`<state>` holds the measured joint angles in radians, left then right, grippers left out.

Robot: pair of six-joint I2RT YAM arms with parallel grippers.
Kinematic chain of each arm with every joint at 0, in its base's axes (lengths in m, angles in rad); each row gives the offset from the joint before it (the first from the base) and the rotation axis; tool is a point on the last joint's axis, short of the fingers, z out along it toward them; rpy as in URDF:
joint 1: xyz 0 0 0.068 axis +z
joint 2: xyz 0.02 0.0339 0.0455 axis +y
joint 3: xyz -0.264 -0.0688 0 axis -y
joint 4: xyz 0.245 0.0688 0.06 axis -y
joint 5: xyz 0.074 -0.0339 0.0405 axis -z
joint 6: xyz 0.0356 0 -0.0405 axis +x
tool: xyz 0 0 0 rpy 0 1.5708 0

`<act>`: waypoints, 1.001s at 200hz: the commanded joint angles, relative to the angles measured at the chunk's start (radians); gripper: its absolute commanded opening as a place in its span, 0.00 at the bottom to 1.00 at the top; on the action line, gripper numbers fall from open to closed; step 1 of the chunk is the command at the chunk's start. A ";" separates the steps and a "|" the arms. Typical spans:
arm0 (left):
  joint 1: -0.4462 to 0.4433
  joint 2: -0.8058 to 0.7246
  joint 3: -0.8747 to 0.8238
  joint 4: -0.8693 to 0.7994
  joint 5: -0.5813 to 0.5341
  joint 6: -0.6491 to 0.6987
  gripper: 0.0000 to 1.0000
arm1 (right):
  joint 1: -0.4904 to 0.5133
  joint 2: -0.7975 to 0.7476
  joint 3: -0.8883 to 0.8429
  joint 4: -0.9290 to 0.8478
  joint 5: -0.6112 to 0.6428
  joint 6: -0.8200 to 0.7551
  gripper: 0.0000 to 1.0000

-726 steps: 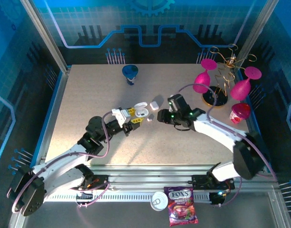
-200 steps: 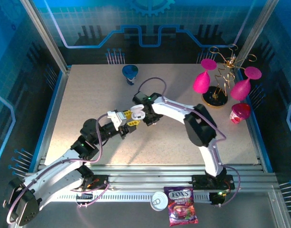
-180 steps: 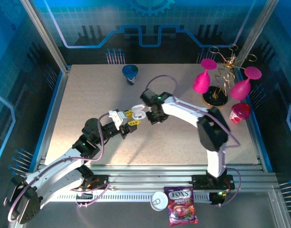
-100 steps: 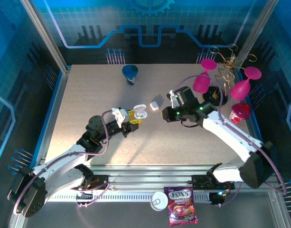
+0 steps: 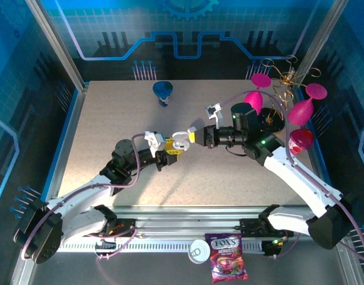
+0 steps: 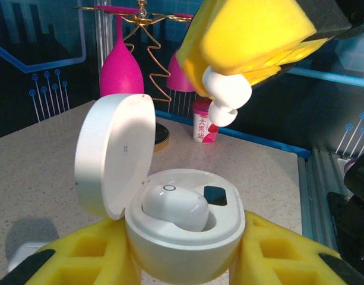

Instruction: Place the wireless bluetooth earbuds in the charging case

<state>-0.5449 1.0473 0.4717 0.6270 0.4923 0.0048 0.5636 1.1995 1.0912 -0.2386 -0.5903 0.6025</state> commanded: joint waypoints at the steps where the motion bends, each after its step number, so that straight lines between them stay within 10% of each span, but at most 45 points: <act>1: 0.008 0.005 0.042 0.021 0.039 -0.045 0.18 | 0.004 0.023 -0.013 0.062 -0.067 0.016 0.13; 132: 0.009 0.014 0.040 0.145 0.026 -0.137 0.18 | 0.006 0.079 -0.043 0.071 -0.062 0.041 0.15; 200: 0.008 0.015 0.029 0.142 0.025 -0.121 0.18 | 0.007 0.050 -0.018 0.023 -0.016 0.027 0.36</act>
<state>-0.5392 1.0672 0.4820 0.6865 0.5053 -0.1158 0.5667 1.2659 1.0599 -0.1673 -0.6361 0.6373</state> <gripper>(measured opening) 0.351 0.321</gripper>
